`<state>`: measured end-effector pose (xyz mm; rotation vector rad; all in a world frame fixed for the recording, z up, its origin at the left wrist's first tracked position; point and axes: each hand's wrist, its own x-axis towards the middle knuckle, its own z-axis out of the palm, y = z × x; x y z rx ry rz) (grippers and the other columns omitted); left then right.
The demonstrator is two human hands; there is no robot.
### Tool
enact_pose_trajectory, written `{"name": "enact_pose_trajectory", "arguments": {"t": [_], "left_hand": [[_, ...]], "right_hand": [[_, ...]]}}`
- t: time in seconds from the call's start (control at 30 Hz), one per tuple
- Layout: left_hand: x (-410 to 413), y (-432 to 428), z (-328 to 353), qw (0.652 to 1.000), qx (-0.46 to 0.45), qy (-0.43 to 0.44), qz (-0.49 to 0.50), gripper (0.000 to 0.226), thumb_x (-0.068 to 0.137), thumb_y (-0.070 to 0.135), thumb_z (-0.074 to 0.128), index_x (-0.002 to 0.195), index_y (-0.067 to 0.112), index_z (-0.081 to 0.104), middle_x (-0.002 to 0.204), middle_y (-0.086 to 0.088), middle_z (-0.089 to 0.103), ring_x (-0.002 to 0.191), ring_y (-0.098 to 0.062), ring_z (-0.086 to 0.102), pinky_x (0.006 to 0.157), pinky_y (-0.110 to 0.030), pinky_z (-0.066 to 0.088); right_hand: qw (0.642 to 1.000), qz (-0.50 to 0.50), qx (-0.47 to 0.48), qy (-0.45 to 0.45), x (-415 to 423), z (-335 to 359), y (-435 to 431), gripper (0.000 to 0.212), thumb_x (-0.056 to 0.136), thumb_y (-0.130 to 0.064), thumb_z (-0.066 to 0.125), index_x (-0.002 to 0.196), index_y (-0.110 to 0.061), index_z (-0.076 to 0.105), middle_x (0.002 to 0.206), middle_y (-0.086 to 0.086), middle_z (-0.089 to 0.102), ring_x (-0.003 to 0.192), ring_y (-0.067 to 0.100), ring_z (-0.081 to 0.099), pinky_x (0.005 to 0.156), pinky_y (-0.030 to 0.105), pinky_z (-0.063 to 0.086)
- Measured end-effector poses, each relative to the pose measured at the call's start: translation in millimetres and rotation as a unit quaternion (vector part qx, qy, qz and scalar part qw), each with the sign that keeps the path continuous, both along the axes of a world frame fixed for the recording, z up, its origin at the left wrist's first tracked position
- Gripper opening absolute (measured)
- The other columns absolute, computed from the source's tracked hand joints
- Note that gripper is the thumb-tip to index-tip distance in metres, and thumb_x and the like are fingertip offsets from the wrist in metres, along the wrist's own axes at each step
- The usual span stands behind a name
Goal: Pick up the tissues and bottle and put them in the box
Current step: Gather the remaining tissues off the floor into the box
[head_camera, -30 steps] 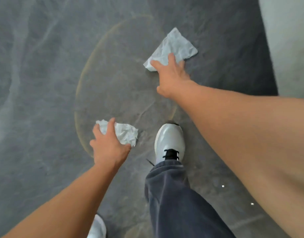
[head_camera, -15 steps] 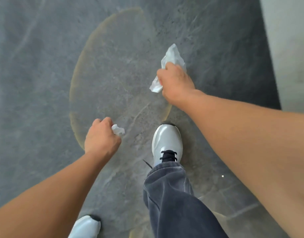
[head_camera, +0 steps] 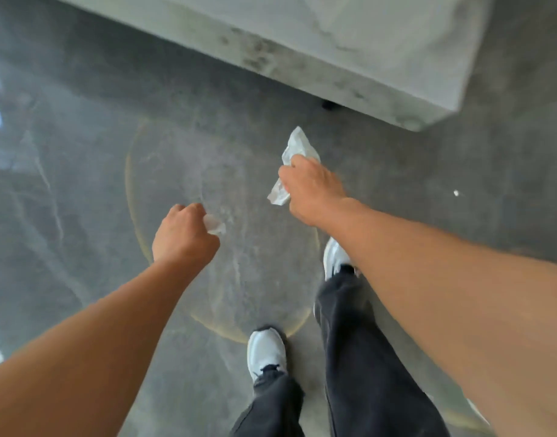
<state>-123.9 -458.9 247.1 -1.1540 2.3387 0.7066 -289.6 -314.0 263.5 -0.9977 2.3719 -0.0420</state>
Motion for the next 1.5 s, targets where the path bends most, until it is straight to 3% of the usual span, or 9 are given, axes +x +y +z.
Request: {"name": "enact_pose_trajectory", "arguments": {"t": [0.2,0.37,0.5,0.73,1.0,1.1,1.27,1.4,1.5], "left_hand": [[-22,146,46,0.99,0.031,0.005,-0.137,0.032,0.066,0.012,0.06,0.097,0.011,0.064,0.104,-0.018,0.059,0.101,-0.039,0.057,0.078,-0.04,0.047],[-21,285,57,0.963,0.07,-0.008,-0.259,0.028,0.069,0.015,0.062,0.097,0.016,0.063,0.099,-0.008,0.055,0.096,-0.036,0.058,0.067,-0.034,0.041],[-16,387,51,0.937,0.071,-0.035,-0.341,0.031,0.069,0.013,0.063,0.1,0.017,0.062,0.092,-0.001,0.045,0.093,-0.034,0.058,0.067,-0.035,0.041],[-17,570,34,0.909,0.106,-0.062,-0.398,0.032,0.07,0.014,0.065,0.102,0.016,0.064,0.104,-0.01,0.056,0.097,-0.035,0.057,0.072,-0.036,0.044],[-36,733,-20,0.866,0.099,-0.084,-0.484,0.03,0.07,0.012,0.061,0.1,0.014,0.061,0.1,-0.007,0.052,0.095,-0.033,0.057,0.077,-0.042,0.052],[-41,769,-51,0.855,0.077,-0.096,-0.503,0.033,0.071,0.01,0.06,0.104,0.013,0.06,0.101,-0.008,0.054,0.095,-0.031,0.056,0.072,-0.038,0.047],[-46,790,-81,0.882,0.077,-0.049,-0.462,0.054,0.068,0.012,0.069,0.116,0.02,0.045,0.108,-0.004,0.045,0.096,-0.028,0.053,0.067,-0.034,0.04],[-46,780,-81,0.88,0.072,-0.085,-0.463,0.091,0.066,0.026,0.078,0.14,0.023,0.026,0.138,-0.006,0.035,0.119,-0.031,0.047,0.084,-0.037,0.043],[-50,762,-64,0.865,0.04,-0.107,-0.489,0.073,0.07,0.019,0.072,0.133,0.018,0.034,0.131,-0.008,0.039,0.116,-0.034,0.049,0.079,-0.038,0.043]], "right_hand": [[0.988,-0.135,0.071,-0.027,36,52,197,0.028,0.077,-0.003,0.058,0.104,-0.01,0.056,0.119,0.011,0.049,0.108,0.036,0.05,0.067,0.039,0.039],[0.962,-0.244,0.11,-0.044,81,61,358,0.024,0.077,0.001,0.055,0.098,-0.009,0.055,0.116,0.011,0.049,0.107,0.035,0.05,0.069,0.041,0.043],[0.945,-0.309,0.093,-0.05,117,52,463,0.023,0.077,0.002,0.054,0.096,-0.01,0.055,0.112,0.01,0.049,0.105,0.032,0.05,0.063,0.037,0.038],[0.902,-0.423,0.047,-0.067,169,27,615,0.019,0.079,0.001,0.055,0.095,-0.009,0.055,0.106,0.009,0.051,0.098,0.03,0.049,0.061,0.036,0.038],[0.87,-0.485,0.034,-0.083,184,-38,727,0.028,0.078,0.001,0.055,0.105,-0.008,0.054,0.107,0.011,0.048,0.097,0.03,0.048,0.061,0.036,0.04],[0.859,-0.503,0.029,-0.088,185,-67,752,0.03,0.079,0.002,0.053,0.107,-0.009,0.053,0.108,0.011,0.047,0.098,0.03,0.047,0.062,0.037,0.039],[0.842,-0.528,0.015,-0.109,193,-94,767,0.041,0.078,0.005,0.056,0.115,-0.011,0.051,0.117,0.013,0.046,0.102,0.034,0.048,0.067,0.038,0.044],[0.826,-0.537,0.032,-0.169,203,-91,770,0.059,0.079,0.0,0.057,0.132,-0.019,0.04,0.132,0.009,0.039,0.11,0.036,0.048,0.081,0.044,0.048],[0.819,-0.543,0.039,-0.182,204,-75,777,0.05,0.082,-0.003,0.054,0.129,-0.013,0.043,0.125,0.012,0.045,0.111,0.036,0.051,0.081,0.04,0.048]]}}
